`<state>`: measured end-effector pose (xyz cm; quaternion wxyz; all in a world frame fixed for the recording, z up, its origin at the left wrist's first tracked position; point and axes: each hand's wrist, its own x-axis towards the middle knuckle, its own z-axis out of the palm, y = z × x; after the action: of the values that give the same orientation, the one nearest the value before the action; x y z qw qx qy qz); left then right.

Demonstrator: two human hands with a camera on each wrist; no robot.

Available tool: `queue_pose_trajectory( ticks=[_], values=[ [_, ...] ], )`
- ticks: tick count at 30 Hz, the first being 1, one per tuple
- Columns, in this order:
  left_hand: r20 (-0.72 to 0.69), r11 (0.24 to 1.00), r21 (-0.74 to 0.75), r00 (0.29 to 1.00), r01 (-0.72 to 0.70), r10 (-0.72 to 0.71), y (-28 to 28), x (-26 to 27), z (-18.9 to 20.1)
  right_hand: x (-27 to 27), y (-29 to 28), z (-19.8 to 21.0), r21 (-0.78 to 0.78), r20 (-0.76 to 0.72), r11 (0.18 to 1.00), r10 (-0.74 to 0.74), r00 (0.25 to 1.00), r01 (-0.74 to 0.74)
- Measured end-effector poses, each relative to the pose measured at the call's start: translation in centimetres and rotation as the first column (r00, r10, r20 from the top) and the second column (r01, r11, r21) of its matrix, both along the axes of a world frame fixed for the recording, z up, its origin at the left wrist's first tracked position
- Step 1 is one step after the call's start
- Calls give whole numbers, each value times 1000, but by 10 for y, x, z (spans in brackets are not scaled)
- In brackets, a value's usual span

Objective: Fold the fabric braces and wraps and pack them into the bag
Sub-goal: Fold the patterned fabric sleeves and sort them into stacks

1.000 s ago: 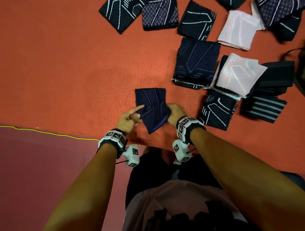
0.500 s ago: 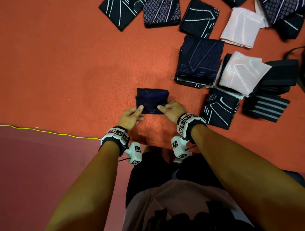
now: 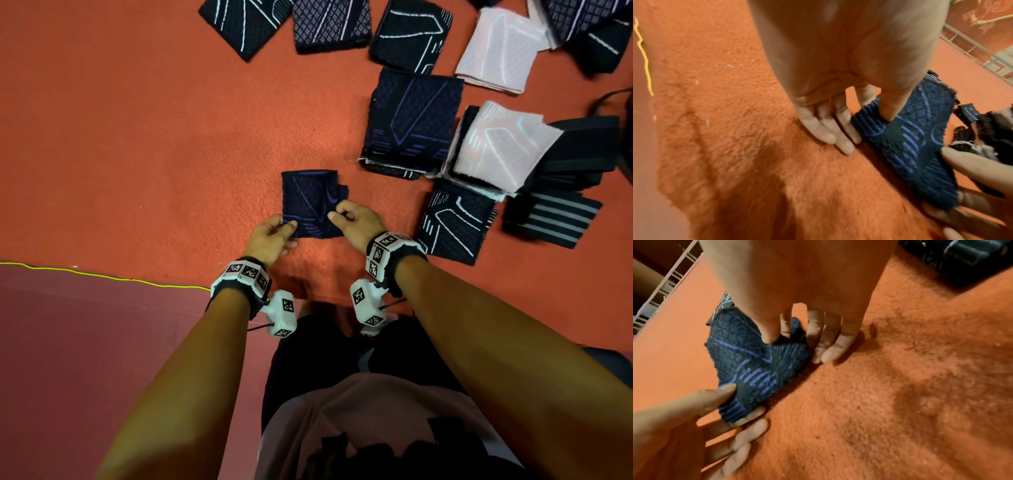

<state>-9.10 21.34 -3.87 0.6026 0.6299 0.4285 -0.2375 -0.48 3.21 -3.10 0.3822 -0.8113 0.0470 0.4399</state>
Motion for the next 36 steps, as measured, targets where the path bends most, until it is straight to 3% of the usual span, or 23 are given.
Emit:
queue_pose_trajectory(
  ticks=[8, 13, 19, 26, 32, 36],
  values=[
    [25, 981, 188, 998, 49, -55, 11, -6, -3, -2, -13, -6, -52, -29, 995, -87, 996, 86],
    [37, 987, 146, 996, 70, -76, 14, -1, -5, -3, -2, -5, 42, -161, 977, -198, 967, 207],
    [34, 1000, -14, 999, 24, -24, 7, 7, 6, 0, 3, 6, 117, -284, 926, -314, 906, 358],
    [-18, 998, -56, 1000, 14, -15, 4, 6, 11, -7, -1, 5, 203, -397, 924, -225, 890, 324],
    [-32, 999, -21, 999, 28, -29, 8, -2, 5, -15, 0, 5, 144, -460, 910, -286, 841, 388],
    [-36, 998, 35, 998, 54, -53, 8, -6, 2, -22, 1, -2, 89, -406, 916, -325, 854, 391]
  ],
)
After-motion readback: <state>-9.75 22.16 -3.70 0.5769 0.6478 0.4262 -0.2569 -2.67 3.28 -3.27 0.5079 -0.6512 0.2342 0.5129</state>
